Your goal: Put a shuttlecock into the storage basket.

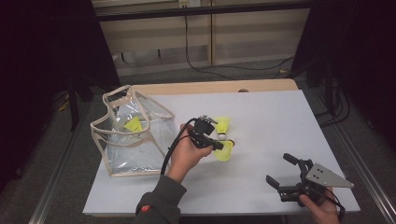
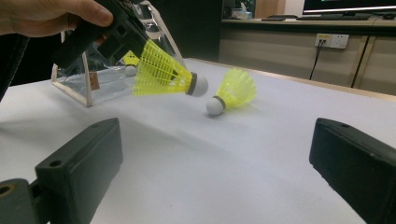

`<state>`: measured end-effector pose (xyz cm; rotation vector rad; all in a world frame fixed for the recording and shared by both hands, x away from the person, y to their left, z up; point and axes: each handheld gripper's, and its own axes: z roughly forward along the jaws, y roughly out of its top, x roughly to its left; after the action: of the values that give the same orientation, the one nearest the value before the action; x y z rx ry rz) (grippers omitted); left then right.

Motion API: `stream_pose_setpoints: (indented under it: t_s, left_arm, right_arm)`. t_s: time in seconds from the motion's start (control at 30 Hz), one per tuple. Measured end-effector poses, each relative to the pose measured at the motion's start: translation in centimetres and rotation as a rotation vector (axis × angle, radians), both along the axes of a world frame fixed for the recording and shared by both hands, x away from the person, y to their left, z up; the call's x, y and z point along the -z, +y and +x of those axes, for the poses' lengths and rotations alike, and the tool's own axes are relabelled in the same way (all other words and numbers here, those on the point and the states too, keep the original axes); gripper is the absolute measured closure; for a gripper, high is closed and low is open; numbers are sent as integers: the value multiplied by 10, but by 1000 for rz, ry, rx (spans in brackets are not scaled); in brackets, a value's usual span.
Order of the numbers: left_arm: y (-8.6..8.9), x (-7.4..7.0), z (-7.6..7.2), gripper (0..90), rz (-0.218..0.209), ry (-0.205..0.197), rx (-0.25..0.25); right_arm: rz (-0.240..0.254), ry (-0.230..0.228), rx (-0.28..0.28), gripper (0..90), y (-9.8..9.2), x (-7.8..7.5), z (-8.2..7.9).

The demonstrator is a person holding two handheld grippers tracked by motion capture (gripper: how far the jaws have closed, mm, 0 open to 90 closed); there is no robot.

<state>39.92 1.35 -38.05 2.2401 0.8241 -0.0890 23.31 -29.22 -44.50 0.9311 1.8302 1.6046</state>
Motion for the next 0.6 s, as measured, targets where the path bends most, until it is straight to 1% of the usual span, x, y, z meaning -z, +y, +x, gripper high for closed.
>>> stream_pose_setpoints:
  t_s: [0.07,0.1,0.27,0.3,0.37,0.43,0.57,0.6]
  left_arm:
    - [1,-4,1,875,1,2,0]
    - [2,-6,1,875,5,1,8]
    - [5,-15,2,875,18,-5,6]
    - [6,-17,2,875,23,-4,12]
    - [7,-20,2,876,17,2,7]
    - [9,-23,3,876,23,2,9]
    - [11,-27,4,875,36,8,0]
    - [12,-28,5,875,40,9,5]
  right_arm:
    - [1,0,-1,28,0,0,0]
    - [0,-1,0,28,0,0,0]
    - [0,-1,-1,28,0,0,0]
    - [-1,-2,-1,28,0,0,0]
    - [-1,-4,-1,28,0,0,0]
    - [0,-3,0,28,0,0,0]
    - [-3,-3,0,28,0,0,0]
    - [-3,-5,0,28,0,0,0]
